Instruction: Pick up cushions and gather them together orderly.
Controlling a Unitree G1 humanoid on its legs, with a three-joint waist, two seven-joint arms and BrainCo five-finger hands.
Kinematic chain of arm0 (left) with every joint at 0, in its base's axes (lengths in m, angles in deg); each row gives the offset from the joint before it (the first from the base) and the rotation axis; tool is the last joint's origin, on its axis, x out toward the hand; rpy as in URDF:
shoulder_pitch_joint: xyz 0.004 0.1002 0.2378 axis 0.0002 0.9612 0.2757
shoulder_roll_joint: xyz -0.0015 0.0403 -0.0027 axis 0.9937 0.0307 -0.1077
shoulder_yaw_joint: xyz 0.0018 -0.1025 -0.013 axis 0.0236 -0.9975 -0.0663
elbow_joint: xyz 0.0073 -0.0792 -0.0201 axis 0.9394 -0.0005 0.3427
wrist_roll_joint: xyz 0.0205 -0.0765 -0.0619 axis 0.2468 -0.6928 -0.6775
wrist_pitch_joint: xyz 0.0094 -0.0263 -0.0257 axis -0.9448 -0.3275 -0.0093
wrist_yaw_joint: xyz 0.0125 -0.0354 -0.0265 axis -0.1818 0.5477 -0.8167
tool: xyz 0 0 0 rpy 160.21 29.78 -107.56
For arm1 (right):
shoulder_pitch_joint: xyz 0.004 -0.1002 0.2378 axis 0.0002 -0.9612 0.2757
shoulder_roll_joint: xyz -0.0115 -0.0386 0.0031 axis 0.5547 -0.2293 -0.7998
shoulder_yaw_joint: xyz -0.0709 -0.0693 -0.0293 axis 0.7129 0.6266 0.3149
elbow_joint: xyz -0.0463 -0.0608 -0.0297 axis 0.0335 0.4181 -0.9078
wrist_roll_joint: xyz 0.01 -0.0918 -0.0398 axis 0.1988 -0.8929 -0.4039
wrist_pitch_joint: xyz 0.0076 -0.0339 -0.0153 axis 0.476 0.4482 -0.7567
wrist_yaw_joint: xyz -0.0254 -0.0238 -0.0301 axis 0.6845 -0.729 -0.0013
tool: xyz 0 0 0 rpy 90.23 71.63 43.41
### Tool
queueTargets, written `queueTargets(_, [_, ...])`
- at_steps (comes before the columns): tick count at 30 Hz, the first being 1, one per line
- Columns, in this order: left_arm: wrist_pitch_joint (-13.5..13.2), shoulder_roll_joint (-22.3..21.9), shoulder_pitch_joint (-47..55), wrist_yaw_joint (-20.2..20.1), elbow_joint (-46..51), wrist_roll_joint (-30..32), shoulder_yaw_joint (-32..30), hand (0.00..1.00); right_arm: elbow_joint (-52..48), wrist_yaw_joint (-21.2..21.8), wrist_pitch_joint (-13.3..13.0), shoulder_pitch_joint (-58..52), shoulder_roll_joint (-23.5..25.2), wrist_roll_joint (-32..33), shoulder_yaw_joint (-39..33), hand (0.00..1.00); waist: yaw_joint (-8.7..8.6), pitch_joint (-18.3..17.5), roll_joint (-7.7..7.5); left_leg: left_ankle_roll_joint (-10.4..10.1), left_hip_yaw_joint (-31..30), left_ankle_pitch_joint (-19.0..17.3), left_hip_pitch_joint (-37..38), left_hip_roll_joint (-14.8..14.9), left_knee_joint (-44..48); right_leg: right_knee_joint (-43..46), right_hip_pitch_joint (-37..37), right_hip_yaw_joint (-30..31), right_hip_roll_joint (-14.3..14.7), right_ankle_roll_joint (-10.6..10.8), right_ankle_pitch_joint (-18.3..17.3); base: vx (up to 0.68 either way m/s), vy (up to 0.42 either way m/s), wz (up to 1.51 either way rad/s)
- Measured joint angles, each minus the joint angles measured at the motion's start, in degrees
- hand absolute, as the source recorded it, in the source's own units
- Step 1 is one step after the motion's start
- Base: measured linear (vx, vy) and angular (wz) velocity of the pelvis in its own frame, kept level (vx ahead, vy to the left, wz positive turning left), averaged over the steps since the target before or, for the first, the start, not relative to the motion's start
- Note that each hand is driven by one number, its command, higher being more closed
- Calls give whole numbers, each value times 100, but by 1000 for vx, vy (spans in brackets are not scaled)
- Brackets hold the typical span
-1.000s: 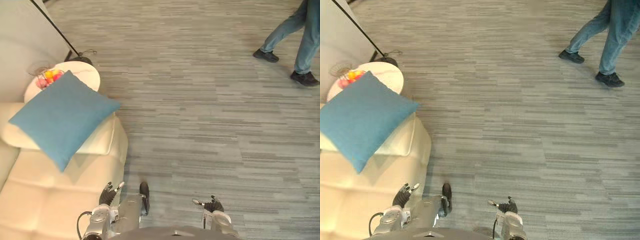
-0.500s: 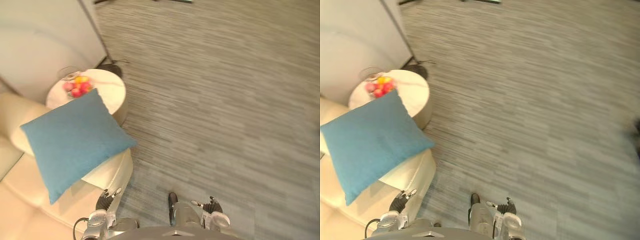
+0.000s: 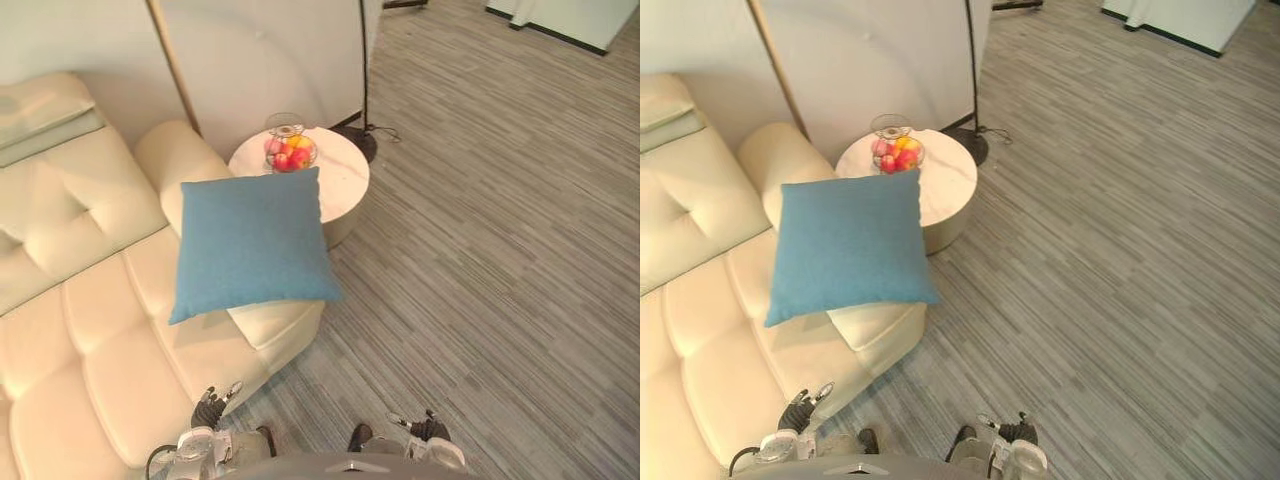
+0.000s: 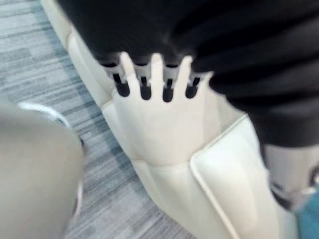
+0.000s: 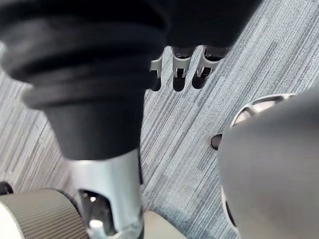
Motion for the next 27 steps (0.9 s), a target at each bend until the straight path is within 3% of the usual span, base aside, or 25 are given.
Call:
queueTargets(6, [17,115,23,1,-17,66,120,0,-2,9,11,40,69,-36,-4,0,84,-34,-9,109,-235,32,221,-355,-110,-98,299,-47,-204,95,10,63,103,26])
queueTargets(9, [13,112,12,-8,-19,60,121,0,-1,11,22,95,76,-51,43,0,57,34,-105,274,-285,-93,294,-546,-104,825,62,-20,-617,197,-434,-17,71,17])
queueTargets(10, [13,110,13,-5,-34,59,126,0,-11,18,25,93,65,-52,140,0,48,54,-136,312,-325,-183,316,-581,-94,1394,-157,125,-764,123,-501,-55,43,10])
queueTargets(11, [11,135,22,-1,-30,55,152,0,-93,33,23,143,42,-54,243,0,50,52,-135,334,-363,-220,393,-647,-108,2216,-527,523,-909,-142,-457,-58,54,13])
queueTargets(12, [11,154,27,2,-29,56,153,0,-129,35,21,139,26,-51,244,0,30,55,-156,344,-413,-226,425,-673,-116,2501,-661,713,-934,-216,-410,8,43,28])
queueTargets(13, [15,151,59,11,-24,52,145,0,-145,37,5,143,41,-50,295,0,-76,67,-140,416,-566,-272,496,-668,-123,2841,-891,1146,-805,-300,-637,60,-41,43])
queueTargets(15, [15,191,21,64,-26,47,85,0,-150,47,1,146,72,-48,478,0,-130,82,-210,408,-766,-274,483,-575,-121,2635,-999,1587,-243,-265,-1046,77,-103,49])
queueTargets(17, [11,227,-2,64,-53,51,29,0,-148,43,-5,114,98,-34,474,0,-177,95,-302,235,-1061,-229,446,-530,-163,1461,-1016,2050,494,-317,-962,97,-158,82])
queueTargets(18, [22,193,-14,61,-123,61,3,0,-137,41,-8,53,109,0,392,0,-217,87,-311,138,-1293,-227,366,-538,-98,1410,-915,2027,540,-383,-731,135,-155,82])
queueTargets(23, [15,-37,-25,61,-165,58,-294,0,-111,39,-4,65,1,9,195,0,-134,67,-53,-112,-1608,-98,423,-328,-394,1164,-682,1536,698,-450,-818,200,-119,40])
queueTargets(27, [16,-32,-30,57,-165,55,-359,0,-55,39,-4,33,70,23,98,0,-115,53,-125,-185,-1693,15,719,-226,-747,713,-257,1410,862,-537,-737,137,-53,16])
